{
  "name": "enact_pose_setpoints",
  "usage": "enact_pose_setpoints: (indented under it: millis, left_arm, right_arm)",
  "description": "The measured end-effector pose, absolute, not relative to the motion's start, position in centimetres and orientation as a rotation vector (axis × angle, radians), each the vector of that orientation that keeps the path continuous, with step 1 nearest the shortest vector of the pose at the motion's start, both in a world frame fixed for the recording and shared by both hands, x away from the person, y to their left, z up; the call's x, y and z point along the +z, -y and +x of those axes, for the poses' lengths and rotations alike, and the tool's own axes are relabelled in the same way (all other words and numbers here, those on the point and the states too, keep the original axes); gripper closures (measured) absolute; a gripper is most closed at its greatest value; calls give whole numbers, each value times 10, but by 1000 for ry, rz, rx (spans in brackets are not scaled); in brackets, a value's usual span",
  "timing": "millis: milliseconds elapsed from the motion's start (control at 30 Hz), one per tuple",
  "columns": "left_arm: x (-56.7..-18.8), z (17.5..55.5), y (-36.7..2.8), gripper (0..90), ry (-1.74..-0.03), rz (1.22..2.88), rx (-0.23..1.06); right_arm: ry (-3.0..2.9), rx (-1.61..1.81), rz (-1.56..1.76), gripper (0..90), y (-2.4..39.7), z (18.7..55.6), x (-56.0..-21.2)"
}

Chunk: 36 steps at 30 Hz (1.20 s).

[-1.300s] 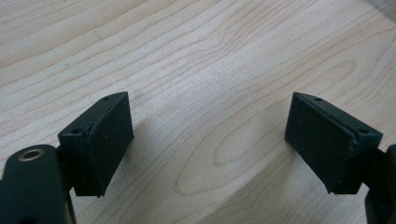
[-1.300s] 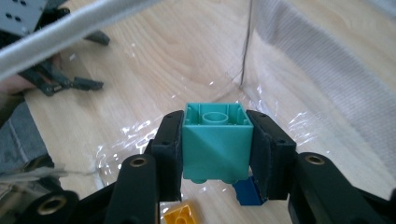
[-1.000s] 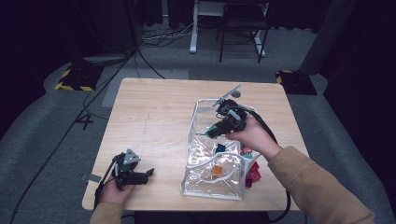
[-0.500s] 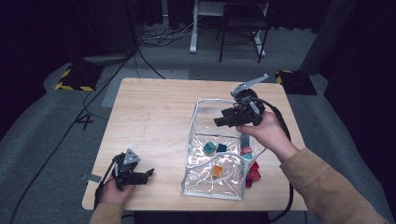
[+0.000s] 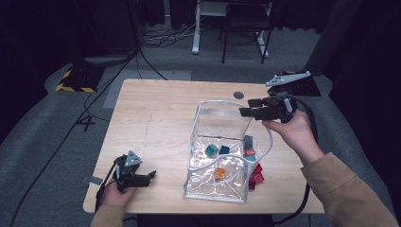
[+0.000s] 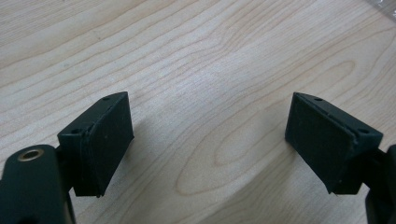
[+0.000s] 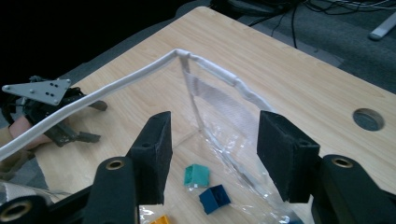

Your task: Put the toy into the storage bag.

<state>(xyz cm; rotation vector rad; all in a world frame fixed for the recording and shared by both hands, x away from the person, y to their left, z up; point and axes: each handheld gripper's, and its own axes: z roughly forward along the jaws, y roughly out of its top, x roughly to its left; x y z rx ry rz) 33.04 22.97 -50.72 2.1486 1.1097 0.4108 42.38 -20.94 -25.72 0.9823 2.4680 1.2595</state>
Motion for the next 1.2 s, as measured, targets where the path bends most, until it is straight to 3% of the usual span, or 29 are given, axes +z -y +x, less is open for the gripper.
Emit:
enact_pose_setpoints:
  millis: [733, 1200]
  left_arm:
    - [-507, 330, -230, 154, -1109, 2148, 410]
    - [-507, 330, -230, 154, -1108, 2150, 411]
  right_arm:
    - [-2272, 1267, 1139, 452, 289, 426, -253]
    - [-2215, 1220, 1236, 457, 317, 432, -286]
